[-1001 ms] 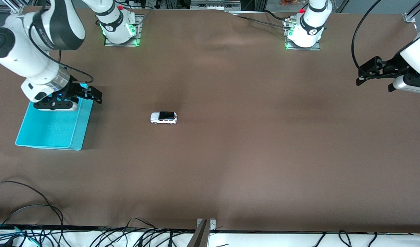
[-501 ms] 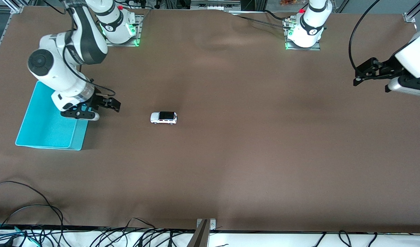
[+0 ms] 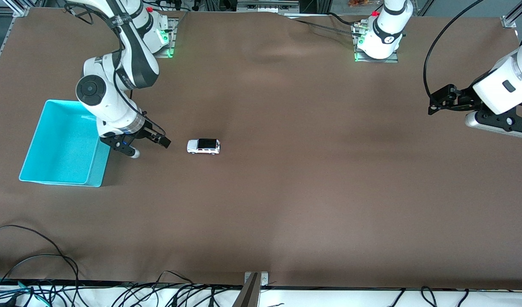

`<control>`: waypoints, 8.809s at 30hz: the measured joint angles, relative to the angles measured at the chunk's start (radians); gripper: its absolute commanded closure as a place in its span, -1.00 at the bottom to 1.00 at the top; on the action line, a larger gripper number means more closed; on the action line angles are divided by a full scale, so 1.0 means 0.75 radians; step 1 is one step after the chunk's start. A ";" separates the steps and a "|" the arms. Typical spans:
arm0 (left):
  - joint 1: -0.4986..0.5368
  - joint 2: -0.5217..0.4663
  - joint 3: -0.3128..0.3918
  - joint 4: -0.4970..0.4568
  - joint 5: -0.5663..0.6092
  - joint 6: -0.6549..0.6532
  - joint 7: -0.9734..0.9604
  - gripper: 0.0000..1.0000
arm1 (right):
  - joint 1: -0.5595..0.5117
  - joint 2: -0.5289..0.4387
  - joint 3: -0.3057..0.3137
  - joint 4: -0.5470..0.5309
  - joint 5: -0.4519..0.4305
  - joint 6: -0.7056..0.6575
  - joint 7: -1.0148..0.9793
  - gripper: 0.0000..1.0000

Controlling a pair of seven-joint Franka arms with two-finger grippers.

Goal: Wind and store white jeep toy

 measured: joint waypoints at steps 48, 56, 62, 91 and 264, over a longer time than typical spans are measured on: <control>0.043 0.043 0.019 0.055 0.000 0.004 -0.025 -1.00 | 0.276 0.176 0.000 -0.128 -0.007 0.369 1.580 -1.00; 0.042 0.043 0.019 0.055 0.000 0.004 -0.025 -1.00 | 0.331 0.184 0.000 -0.122 -0.007 0.369 1.616 -1.00; 0.039 0.043 0.015 0.055 0.026 0.004 -0.046 -1.00 | 0.346 0.220 0.000 -0.092 -0.007 0.373 1.625 -1.00; 0.046 0.044 0.020 0.055 0.039 0.000 -0.058 -1.00 | 0.346 0.295 -0.016 -0.003 -0.058 0.393 1.625 -1.00; 0.062 0.044 0.021 0.055 0.039 -0.003 -0.059 -1.00 | -0.155 0.002 -0.772 -0.167 -0.056 -0.054 -1.364 -1.00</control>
